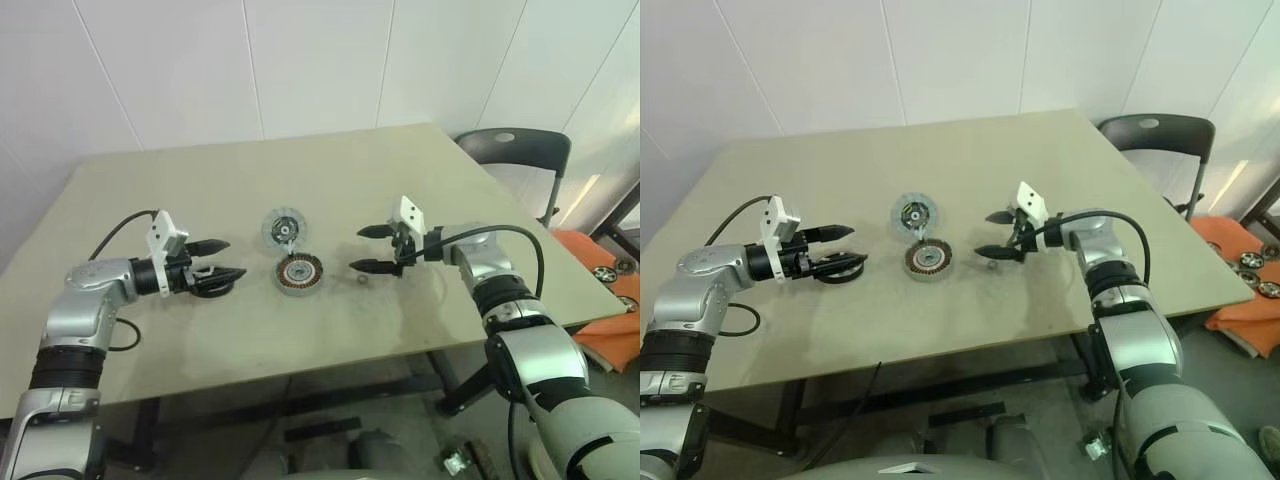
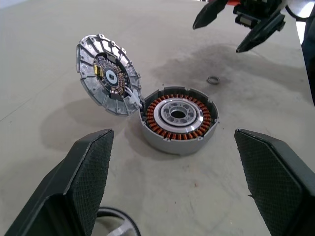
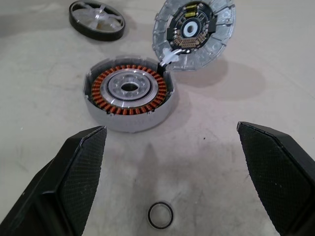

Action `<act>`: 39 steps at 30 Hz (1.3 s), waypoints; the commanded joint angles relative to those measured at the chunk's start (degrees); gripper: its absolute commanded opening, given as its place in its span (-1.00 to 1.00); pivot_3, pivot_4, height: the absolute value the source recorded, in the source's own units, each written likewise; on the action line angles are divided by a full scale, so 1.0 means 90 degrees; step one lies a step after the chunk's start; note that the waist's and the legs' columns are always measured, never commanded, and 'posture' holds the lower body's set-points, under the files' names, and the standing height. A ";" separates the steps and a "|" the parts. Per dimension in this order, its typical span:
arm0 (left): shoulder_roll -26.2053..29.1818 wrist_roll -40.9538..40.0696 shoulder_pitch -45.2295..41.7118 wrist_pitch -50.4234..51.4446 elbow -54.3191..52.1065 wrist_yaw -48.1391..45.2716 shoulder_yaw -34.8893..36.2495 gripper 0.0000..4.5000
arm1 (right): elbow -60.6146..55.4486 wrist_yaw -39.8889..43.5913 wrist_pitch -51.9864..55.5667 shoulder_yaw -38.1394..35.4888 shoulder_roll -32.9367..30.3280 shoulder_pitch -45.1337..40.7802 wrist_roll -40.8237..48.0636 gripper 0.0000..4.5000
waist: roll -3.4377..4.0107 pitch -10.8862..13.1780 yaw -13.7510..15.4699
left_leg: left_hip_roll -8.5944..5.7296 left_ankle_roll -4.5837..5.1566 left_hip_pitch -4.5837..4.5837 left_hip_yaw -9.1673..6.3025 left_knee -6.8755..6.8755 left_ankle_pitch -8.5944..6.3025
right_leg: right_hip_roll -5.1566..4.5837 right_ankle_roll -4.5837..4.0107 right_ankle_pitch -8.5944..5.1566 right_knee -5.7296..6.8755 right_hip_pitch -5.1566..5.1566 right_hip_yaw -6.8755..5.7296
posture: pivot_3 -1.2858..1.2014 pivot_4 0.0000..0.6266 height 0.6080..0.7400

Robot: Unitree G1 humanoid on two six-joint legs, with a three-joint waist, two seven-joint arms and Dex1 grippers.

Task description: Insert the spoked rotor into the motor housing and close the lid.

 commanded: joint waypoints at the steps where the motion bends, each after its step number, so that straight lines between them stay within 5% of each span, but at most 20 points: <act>1: -0.0165 -0.0232 0.0262 0.0000 -0.0413 0.0339 0.0334 0.86 | -0.0547 -0.0187 0.0227 -0.0234 0.0196 0.0145 0.0308 0.97 | -0.0001 -0.0001 -0.0011 | 0.0000 0.0000 0.0000 0.0000 -0.0001 0.0000 | 0.0000 0.0000 0.0000 0.0000 -0.0001 0.0001 | 0.03 -1.00 1.00; 22: -0.0859 -0.0924 0.1685 0.0413 -0.1874 0.1394 0.0750 0.86 | -0.1847 -0.0579 0.1071 -0.0277 0.0438 0.1049 0.0669 0.97 | -0.0001 -0.0001 0.0013 | 0.0001 0.0000 0.0005 0.0000 0.0001 0.0000 | 0.0000 0.0000 0.0000 -0.0002 0.0007 0.0002 | 0.03 -1.00 1.00; 39: -0.2518 -0.0218 0.1479 -0.0489 -0.2243 0.4246 0.0843 0.86 | -0.2919 -0.3288 0.1086 -0.0617 0.1264 0.1951 0.0708 0.97 | -0.0008 -0.0006 0.0033 | -0.0001 -0.0001 0.0010 0.0001 0.0008 0.0000 | 0.0002 0.0002 0.0001 -0.0006 0.0020 0.0002 | 0.03 -1.00 1.00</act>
